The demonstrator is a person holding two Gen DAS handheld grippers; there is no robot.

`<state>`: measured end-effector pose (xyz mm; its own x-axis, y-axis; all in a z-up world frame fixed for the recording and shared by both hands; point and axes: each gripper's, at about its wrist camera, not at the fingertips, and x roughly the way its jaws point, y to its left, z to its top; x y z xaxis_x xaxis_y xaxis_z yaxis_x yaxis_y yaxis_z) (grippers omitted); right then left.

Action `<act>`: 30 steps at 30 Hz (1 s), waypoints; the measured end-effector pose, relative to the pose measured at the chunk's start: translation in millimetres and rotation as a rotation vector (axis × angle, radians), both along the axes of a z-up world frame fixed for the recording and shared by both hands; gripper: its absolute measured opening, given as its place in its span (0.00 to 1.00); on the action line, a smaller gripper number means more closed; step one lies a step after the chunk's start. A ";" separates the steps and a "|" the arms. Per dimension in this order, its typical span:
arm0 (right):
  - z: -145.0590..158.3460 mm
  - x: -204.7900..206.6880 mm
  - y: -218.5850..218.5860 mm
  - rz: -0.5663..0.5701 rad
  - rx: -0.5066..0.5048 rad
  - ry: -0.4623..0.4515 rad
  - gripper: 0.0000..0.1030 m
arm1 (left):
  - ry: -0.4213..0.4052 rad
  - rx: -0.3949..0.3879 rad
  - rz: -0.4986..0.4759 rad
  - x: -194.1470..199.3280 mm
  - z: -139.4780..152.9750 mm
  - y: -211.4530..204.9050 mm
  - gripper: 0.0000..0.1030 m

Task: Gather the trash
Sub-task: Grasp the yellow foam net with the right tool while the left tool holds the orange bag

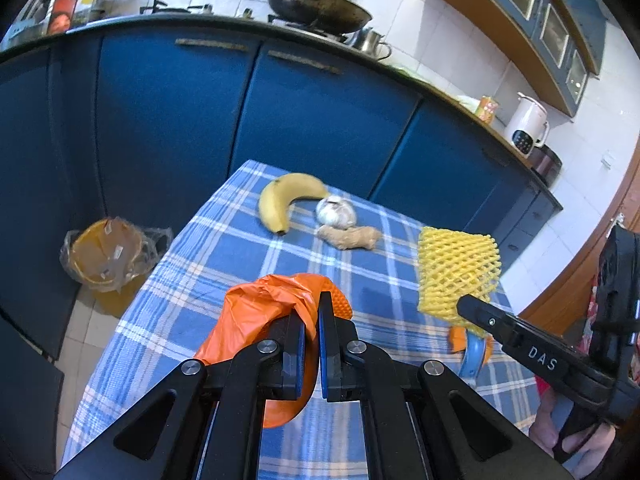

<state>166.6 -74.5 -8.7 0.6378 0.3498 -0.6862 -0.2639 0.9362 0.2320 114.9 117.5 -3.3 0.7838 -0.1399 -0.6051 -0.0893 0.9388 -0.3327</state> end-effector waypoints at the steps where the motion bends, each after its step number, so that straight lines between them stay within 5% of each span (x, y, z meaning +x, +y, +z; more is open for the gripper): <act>1: 2.5 -3.8 -3.6 -0.001 0.007 -0.007 0.15 | -0.005 0.000 -0.005 -1.7 2.5 -2.5 0.05; 15: -36.7 -36.6 -37.2 -0.041 -0.021 0.137 0.17 | -0.006 0.006 -0.065 -21.4 10.2 -31.9 0.05; 22: -49.9 -39.2 -48.1 -0.063 -0.042 0.181 0.28 | 0.009 0.007 -0.068 -21.6 5.8 -35.7 0.05; 30: -35.0 -41.8 -56.2 -0.079 -0.046 0.129 0.40 | 0.012 0.009 -0.076 -20.3 3.8 -38.8 0.05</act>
